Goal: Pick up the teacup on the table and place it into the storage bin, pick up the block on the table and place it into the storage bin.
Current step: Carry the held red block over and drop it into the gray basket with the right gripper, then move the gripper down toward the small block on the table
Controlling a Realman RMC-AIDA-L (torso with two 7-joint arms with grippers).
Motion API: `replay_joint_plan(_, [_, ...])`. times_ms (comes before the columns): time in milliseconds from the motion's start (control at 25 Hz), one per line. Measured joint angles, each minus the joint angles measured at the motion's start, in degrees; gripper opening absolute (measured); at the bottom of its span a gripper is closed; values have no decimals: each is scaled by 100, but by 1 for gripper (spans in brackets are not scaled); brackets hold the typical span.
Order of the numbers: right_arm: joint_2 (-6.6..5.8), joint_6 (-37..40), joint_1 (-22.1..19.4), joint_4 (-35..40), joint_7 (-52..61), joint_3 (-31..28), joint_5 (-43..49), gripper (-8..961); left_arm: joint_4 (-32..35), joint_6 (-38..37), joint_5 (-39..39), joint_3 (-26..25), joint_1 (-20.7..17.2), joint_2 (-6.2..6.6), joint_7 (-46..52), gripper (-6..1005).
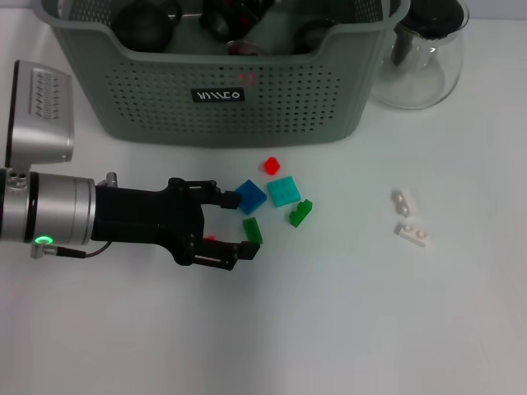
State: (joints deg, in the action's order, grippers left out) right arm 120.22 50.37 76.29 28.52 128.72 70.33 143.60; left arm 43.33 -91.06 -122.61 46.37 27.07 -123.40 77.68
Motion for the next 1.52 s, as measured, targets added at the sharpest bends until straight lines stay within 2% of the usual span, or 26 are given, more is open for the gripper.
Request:
replay_joint_plan(200, [-10, 25, -56, 91, 97, 8, 163, 107, 0, -42, 1, 4, -13, -5, 1, 846])
replay_joint_plan(480, [1, 33, -285, 372, 88, 1, 179, 386, -10, -73, 1, -4, -13, -12, 2, 846])
replay_joint_plan(600, [0, 452, -611, 1052, 86, -22, -12, 511, -5, -142, 0, -5, -10, -17, 2, 846])
replay_joint_plan(840, [-74, 2230, -1696, 3447, 32, -149, -1121, 796, 5, -260, 0, -26, -8, -2, -21, 847])
replay_joint_plan(920, [-100, 2910, -2095, 4173, -25, -246, -1503, 812, 7, -270, 0, -37, -8, -1, -35, 847])
replay_joint_plan(960, [-136, 3531, -2424, 4710, -98, -346, -1825, 819, 7, -272, 1, -36, -8, -1, -38, 847])
replay_joint_plan(1000, [-136, 3531, -2424, 4710, -98, -346, -1825, 827, 9, -272, 0, -37, -8, -1, -41, 847])
replay_joint_plan(1040, [-186, 4112, -2715, 5056, -154, -444, -2089, 835, 11, -273, 0, -38, -8, 0, -43, 847])
replay_joint_plan(1080, [-186, 4112, -2715, 5056, -154, -444, -2089, 834, 18, -277, 0, -39, -7, -1, -44, 847])
replay_joint_plan(1240, [-292, 5430, -3154, 5116, -393, -727, -2663, 832, 58, -280, 0, -43, -2, 0, -46, 847])
replay_joint_plan(1360, [-356, 6175, -3379, 4940, -461, -871, -2606, 830, 67, -281, 7, -54, -2, 0, -47, 846])
replay_joint_plan(1400, [-453, 6308, -3537, 4826, -427, -751, -2349, 829, 68, -282, 13, -55, -3, 0, -48, 846])
replay_joint_plan(1520, [-518, 6284, -3645, 4629, -363, -650, -1866, 827, 70, -278, 30, -56, -9, 0, -49, 846])
